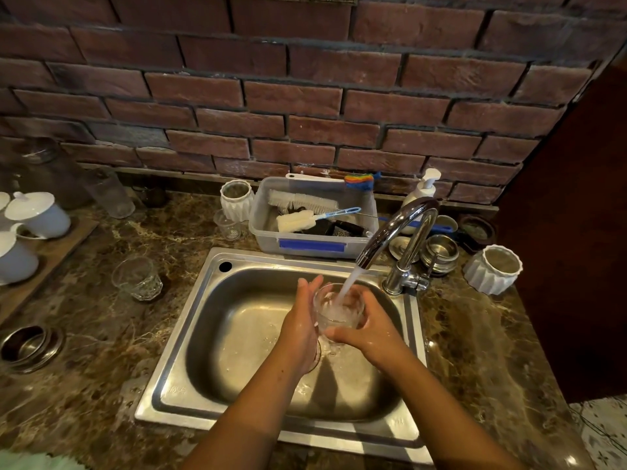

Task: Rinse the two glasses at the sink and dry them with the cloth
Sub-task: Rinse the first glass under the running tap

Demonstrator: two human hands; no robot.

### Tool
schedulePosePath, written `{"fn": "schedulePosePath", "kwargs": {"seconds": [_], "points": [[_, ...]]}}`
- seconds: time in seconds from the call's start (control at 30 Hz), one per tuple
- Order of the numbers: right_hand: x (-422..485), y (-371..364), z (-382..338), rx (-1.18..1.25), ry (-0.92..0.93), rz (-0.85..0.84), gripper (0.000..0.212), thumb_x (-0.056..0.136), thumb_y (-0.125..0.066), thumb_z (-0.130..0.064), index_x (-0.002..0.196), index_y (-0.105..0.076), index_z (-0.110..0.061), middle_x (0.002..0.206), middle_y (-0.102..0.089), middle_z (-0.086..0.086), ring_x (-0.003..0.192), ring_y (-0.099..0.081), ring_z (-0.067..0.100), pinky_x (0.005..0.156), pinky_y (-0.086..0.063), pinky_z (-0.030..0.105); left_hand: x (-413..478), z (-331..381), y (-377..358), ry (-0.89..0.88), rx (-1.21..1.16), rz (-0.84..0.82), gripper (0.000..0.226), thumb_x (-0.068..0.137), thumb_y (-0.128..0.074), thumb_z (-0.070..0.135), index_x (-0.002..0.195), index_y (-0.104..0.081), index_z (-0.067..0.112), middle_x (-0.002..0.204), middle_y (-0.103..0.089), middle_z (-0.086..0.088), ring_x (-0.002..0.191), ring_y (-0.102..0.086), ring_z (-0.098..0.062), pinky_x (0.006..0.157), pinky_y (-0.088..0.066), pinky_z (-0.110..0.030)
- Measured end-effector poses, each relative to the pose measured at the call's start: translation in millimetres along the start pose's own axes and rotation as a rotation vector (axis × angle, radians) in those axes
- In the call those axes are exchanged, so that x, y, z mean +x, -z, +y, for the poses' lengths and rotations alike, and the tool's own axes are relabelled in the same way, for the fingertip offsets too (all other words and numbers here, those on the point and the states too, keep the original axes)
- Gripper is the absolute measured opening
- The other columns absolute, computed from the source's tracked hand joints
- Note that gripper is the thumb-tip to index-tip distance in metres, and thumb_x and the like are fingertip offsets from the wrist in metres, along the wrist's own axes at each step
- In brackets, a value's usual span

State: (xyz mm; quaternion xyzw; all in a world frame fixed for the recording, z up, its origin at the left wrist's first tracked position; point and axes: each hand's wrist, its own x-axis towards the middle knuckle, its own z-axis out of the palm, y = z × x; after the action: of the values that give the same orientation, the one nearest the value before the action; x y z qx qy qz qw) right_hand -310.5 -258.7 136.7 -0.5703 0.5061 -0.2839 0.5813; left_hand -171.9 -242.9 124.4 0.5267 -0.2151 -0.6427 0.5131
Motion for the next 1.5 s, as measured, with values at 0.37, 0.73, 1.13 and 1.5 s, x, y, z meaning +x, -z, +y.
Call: {"fn": "schedulePosePath", "kwargs": {"seconds": [0.37,0.73,1.13,1.5], "points": [[9,7,3,0.002,0.041,-0.02,0.08,0.069,-0.086,-0.019,0.136,-0.044,-0.031,0.127,-0.059,-0.009,0.118,-0.059,0.01,0.096,-0.054,0.032,-3,0,-5,-0.075,0.077,0.0,0.048,0.104,-0.028,0.052,0.137,-0.057,0.031,0.132,-0.067,0.003,0.123,-0.063,-0.016,0.099,-0.052,-0.031],[7,8,7,0.019,0.035,-0.048,0.075,0.07,-0.087,-0.015,0.128,-0.046,-0.039,0.124,-0.06,-0.012,0.118,-0.059,0.009,0.096,-0.054,0.03,-8,-3,-5,-0.106,0.092,0.003,0.057,0.098,-0.032,0.058,0.142,-0.054,0.03,0.142,-0.06,-0.001,0.125,-0.06,-0.015,0.109,-0.047,-0.041],[-1,-1,23,0.276,-0.151,-0.162,0.066,0.071,-0.082,-0.031,0.131,-0.056,-0.024,0.126,-0.067,0.006,0.114,-0.066,0.025,0.097,-0.055,0.047,-5,0,1,0.068,0.131,0.04,0.039,0.099,-0.037,0.059,0.126,-0.058,0.04,0.135,-0.06,-0.006,0.117,-0.062,-0.029,0.102,-0.051,-0.053],[-24,-30,48,0.524,-0.413,-0.124,0.056,0.083,-0.066,-0.046,0.123,-0.065,-0.006,0.116,-0.072,0.022,0.11,-0.068,0.038,0.1,-0.05,0.057,-17,-37,18,0.297,0.107,0.119,0.072,0.1,-0.03,0.067,0.116,-0.074,0.012,0.105,-0.078,-0.017,0.098,-0.076,-0.032,0.093,-0.058,-0.049]]}}
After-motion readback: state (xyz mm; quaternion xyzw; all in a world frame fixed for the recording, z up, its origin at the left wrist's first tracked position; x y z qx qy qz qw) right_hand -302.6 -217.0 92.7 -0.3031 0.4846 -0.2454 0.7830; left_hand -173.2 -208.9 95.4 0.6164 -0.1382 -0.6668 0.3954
